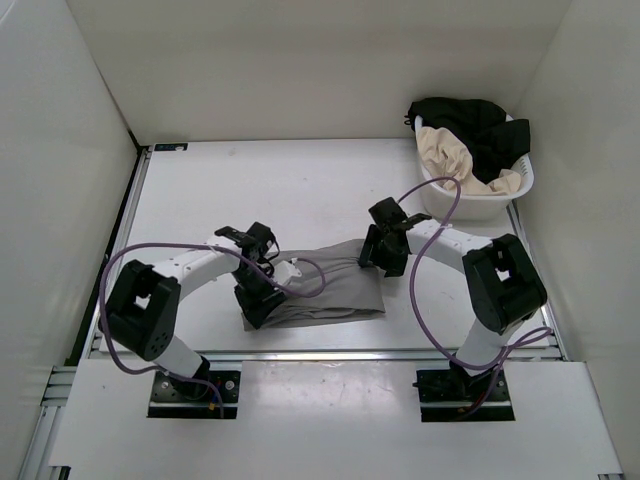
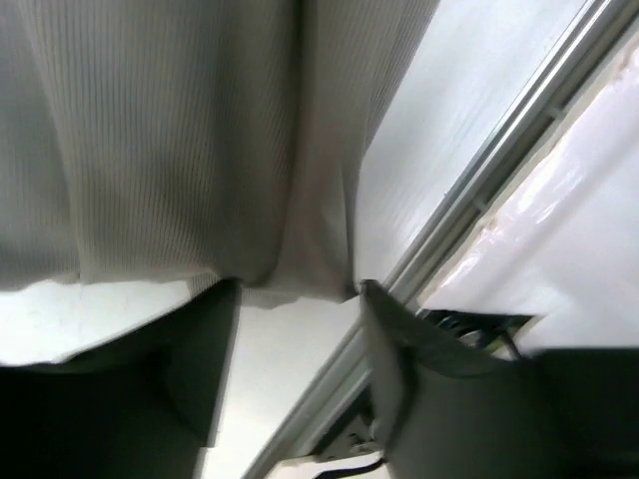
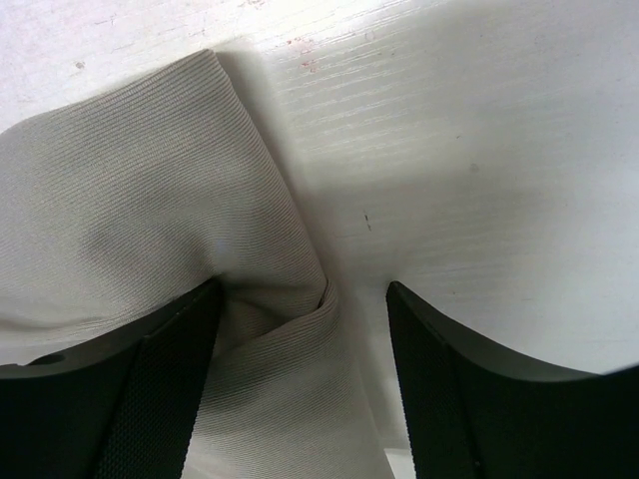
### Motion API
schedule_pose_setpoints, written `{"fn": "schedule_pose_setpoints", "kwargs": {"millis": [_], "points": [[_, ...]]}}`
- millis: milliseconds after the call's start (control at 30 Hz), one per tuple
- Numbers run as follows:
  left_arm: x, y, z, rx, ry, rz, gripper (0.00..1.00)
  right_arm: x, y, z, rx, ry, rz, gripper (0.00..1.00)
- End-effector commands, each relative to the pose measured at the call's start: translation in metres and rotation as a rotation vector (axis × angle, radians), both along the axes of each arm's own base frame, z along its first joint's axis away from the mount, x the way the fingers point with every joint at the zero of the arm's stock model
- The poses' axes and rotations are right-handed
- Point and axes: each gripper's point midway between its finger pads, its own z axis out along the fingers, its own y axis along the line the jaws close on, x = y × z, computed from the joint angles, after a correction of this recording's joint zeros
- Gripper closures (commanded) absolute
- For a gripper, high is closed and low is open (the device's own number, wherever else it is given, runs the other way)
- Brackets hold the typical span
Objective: Fold and stack the trousers
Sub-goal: Fold the trousers
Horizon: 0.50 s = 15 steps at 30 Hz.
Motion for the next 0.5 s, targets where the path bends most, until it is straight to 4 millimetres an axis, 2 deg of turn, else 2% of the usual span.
{"fn": "schedule_pose_setpoints", "kwargs": {"millis": [0,33,67,100,133,200,233,267,300,367,400,433,467], "points": [[0.022,-0.001,0.019,-0.018,-0.139,-0.028,0.27,-0.008,-0.006,-0.009,-0.026,0.034,0.003,0.27],[0.033,-0.007,0.034,-0.050,-0.196,-0.026,0.21,-0.008,-0.006,-0.003,-0.020,0.025,0.003,0.27],[0.032,-0.009,0.043,-0.064,-0.201,-0.037,0.08,-0.009,-0.005,0.000,-0.031,0.008,0.020,0.27],[0.034,-0.015,0.053,-0.101,-0.213,-0.046,0.05,-0.009,-0.011,0.002,-0.061,-0.004,0.022,0.27],[0.045,-0.022,0.071,-0.141,-0.256,-0.051,0.05,-0.010,-0.008,0.011,-0.067,-0.033,0.037,0.27],[0.046,-0.030,0.090,-0.201,-0.250,-0.065,0.04,-0.016,-0.015,0.019,-0.122,-0.058,0.068,0.27],[0.062,-0.033,0.108,-0.239,-0.299,-0.043,0.04,-0.019,-0.012,0.030,-0.134,-0.093,0.085,0.27],[0.069,-0.034,0.111,-0.253,-0.300,-0.027,0.04,-0.021,-0.023,0.034,-0.199,-0.116,0.078,0.27],[0.075,-0.033,0.114,-0.263,-0.302,-0.006,0.04,-0.020,-0.022,0.043,-0.219,-0.149,0.096,0.27],[0.100,-0.024,0.113,-0.270,-0.325,0.069,0.06,-0.025,-0.011,0.062,-0.237,-0.228,0.157,0.31],[0.109,-0.020,0.104,-0.255,-0.302,0.092,0.07,-0.027,-0.007,0.067,-0.252,-0.255,0.195,0.33],[0.113,-0.020,0.100,-0.273,-0.278,0.112,0.09,-0.036,0.004,0.071,-0.266,-0.286,0.254,0.37],[0.124,-0.014,0.100,-0.285,-0.274,0.161,0.09,-0.036,0.018,0.080,-0.245,-0.319,0.290,0.40]]}}
